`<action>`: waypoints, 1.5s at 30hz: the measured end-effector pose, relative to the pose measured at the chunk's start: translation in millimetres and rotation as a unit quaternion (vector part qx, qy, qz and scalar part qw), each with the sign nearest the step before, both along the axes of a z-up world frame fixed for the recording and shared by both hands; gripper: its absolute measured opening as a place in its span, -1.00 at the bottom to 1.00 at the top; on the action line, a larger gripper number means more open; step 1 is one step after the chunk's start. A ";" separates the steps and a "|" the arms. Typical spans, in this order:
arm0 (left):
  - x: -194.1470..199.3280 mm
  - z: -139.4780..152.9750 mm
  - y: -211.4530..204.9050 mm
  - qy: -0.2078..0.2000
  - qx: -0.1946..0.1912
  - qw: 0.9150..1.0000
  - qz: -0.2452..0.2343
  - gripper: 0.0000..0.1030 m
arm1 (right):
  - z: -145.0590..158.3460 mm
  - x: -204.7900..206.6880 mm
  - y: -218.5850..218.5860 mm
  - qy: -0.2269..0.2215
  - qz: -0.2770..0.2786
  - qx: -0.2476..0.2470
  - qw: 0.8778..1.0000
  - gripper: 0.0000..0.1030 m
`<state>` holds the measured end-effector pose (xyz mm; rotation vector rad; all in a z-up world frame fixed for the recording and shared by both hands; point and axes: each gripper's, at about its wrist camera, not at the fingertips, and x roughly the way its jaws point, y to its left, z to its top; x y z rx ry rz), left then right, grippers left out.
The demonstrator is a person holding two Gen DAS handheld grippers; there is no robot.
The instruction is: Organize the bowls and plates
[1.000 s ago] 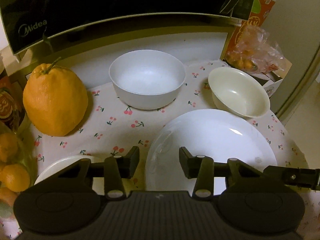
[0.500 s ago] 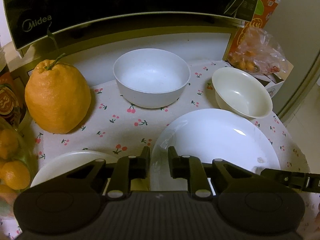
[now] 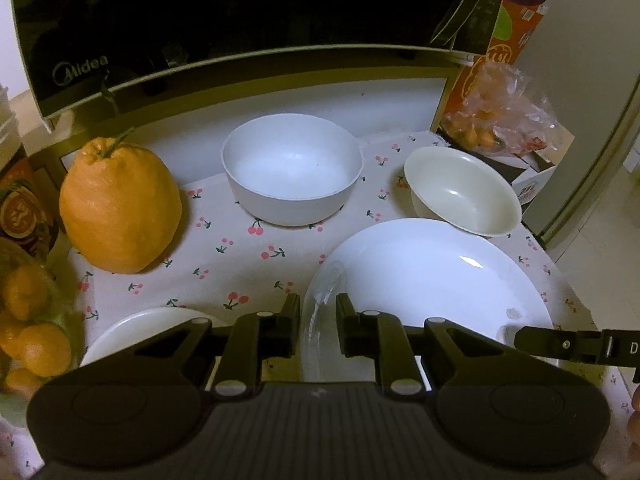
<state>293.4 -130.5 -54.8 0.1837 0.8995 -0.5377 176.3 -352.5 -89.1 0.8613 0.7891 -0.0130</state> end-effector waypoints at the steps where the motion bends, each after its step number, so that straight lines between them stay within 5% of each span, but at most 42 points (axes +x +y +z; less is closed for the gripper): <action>1: -1.4 1.5 0.7 -0.001 0.000 1.000 0.000 -0.68 | 2.1 -0.9 0.0 -0.001 0.000 0.001 1.000 -0.68; 24: -76.7 47.2 43.4 -0.010 -0.018 0.999 0.035 -0.68 | 69.3 -55.2 27.9 -0.020 0.028 -0.020 0.999 -0.68; 45: -147.8 25.6 101.2 0.017 -0.056 0.993 0.100 -0.68 | 60.1 -95.4 74.5 0.018 0.088 -0.057 0.994 -0.68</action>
